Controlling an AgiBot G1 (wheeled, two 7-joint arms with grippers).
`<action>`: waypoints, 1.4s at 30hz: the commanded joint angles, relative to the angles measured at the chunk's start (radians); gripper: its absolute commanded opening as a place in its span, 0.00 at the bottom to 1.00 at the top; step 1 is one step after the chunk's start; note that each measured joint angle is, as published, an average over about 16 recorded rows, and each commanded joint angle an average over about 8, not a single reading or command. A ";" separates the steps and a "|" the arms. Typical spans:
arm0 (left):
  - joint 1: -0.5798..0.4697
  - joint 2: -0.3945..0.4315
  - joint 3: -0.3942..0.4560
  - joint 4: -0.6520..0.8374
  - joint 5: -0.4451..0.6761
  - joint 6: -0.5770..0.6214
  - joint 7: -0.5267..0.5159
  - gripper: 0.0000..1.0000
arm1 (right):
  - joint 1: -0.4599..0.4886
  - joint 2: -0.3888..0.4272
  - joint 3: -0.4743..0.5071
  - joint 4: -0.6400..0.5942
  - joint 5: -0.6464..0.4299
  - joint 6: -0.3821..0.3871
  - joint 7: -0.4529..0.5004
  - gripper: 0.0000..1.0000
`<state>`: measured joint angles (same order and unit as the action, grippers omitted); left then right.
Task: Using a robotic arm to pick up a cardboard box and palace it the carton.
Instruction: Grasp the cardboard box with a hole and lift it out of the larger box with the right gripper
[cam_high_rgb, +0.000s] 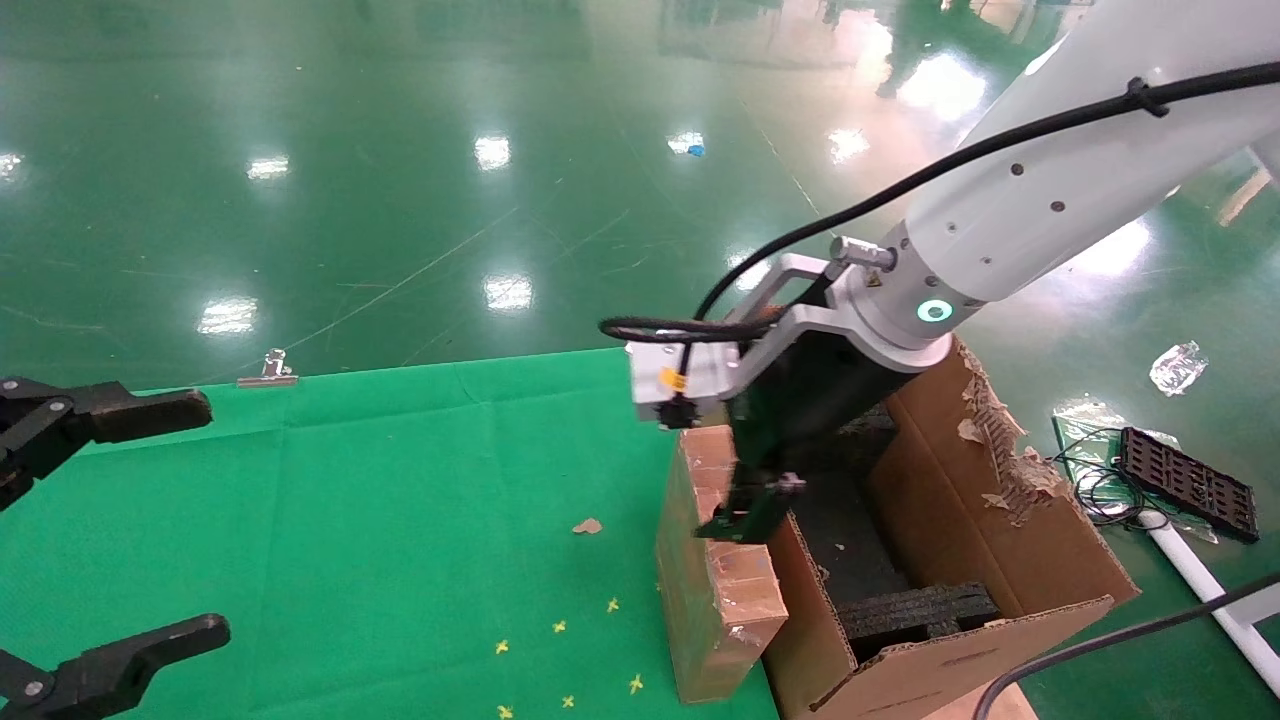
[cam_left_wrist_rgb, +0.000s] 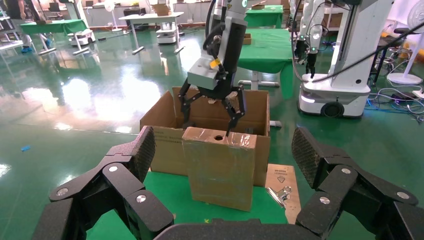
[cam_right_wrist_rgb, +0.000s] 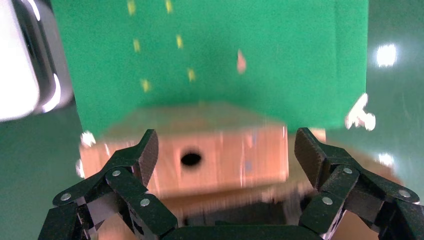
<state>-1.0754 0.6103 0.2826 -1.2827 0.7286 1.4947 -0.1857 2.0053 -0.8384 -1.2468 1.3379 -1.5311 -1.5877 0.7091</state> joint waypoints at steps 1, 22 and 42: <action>0.000 0.000 0.000 0.000 0.000 0.000 0.000 1.00 | 0.051 0.003 -0.075 0.002 0.000 0.002 0.011 1.00; 0.000 -0.001 0.002 0.000 -0.001 -0.001 0.001 1.00 | 0.155 -0.001 -0.277 -0.041 0.065 0.039 0.170 1.00; -0.001 -0.001 0.003 0.000 -0.002 -0.001 0.002 1.00 | 0.090 -0.094 -0.376 -0.531 0.315 0.014 0.517 1.00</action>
<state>-1.0761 0.6090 0.2856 -1.2827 0.7265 1.4934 -0.1842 2.0996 -0.9326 -1.6210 0.8173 -1.2242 -1.5728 1.2175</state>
